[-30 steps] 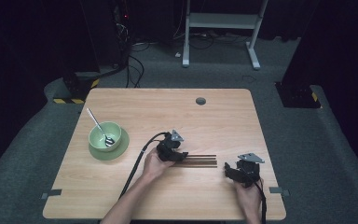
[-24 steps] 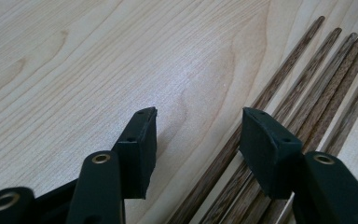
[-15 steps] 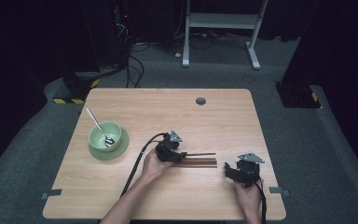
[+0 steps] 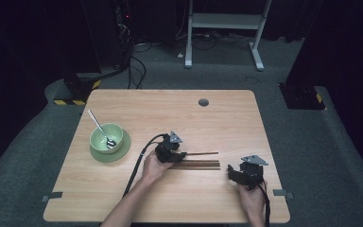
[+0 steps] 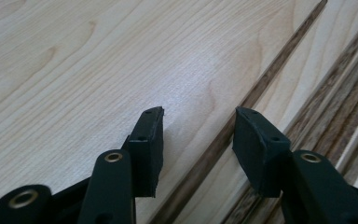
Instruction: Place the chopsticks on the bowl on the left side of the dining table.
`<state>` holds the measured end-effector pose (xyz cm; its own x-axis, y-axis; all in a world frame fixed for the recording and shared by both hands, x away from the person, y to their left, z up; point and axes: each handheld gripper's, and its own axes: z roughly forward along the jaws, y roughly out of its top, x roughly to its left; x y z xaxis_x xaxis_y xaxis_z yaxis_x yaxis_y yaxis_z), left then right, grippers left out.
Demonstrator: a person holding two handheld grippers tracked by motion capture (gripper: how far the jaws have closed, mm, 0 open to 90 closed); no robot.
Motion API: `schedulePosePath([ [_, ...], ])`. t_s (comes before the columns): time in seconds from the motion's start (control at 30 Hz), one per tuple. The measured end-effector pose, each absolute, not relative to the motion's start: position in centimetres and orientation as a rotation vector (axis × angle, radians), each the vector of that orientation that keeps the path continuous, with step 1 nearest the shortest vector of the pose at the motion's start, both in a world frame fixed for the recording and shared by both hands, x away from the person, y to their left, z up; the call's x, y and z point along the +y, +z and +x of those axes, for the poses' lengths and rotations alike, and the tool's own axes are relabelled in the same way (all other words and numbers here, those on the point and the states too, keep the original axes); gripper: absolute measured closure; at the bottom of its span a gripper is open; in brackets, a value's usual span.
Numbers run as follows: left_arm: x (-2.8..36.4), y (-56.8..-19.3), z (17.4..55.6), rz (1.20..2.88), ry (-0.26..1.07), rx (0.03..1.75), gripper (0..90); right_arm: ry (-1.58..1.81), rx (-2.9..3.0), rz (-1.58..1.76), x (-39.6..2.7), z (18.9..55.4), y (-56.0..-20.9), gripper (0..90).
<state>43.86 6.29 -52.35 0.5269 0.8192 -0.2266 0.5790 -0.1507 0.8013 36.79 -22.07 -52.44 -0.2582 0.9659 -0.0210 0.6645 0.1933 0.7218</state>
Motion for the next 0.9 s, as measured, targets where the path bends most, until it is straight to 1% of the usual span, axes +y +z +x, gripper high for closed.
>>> schedulePosePath([
  [0.2,6.7,-52.4,44.2,1.834,0.339,1.172,53.3,0.833,1.997,1.519,-22.1,36.8,-52.4,21.8],
  [0.33,6.9,-52.3,44.6,1.829,0.346,1.181,56.1,0.833,1.997,1.519,-22.1,36.8,-52.4,21.8],
  [0.37,6.7,-52.4,44.6,1.798,0.34,1.2,57.0,0.833,1.997,1.519,-22.1,36.8,-52.4,21.9],
  [0.43,7.0,-52.3,44.8,1.82,0.346,1.191,57.7,0.833,1.997,1.519,-22.1,36.8,-52.4,21.8],
  [0.57,7.2,-52.3,45.2,1.804,0.354,1.204,58.7,0.833,1.996,1.519,-22.1,36.8,-52.4,21.9],
  [0.9,7.8,-52.3,45.9,1.798,0.364,1.23,64.9,0.833,1.996,1.519,-22.1,36.8,-52.4,21.9],
])
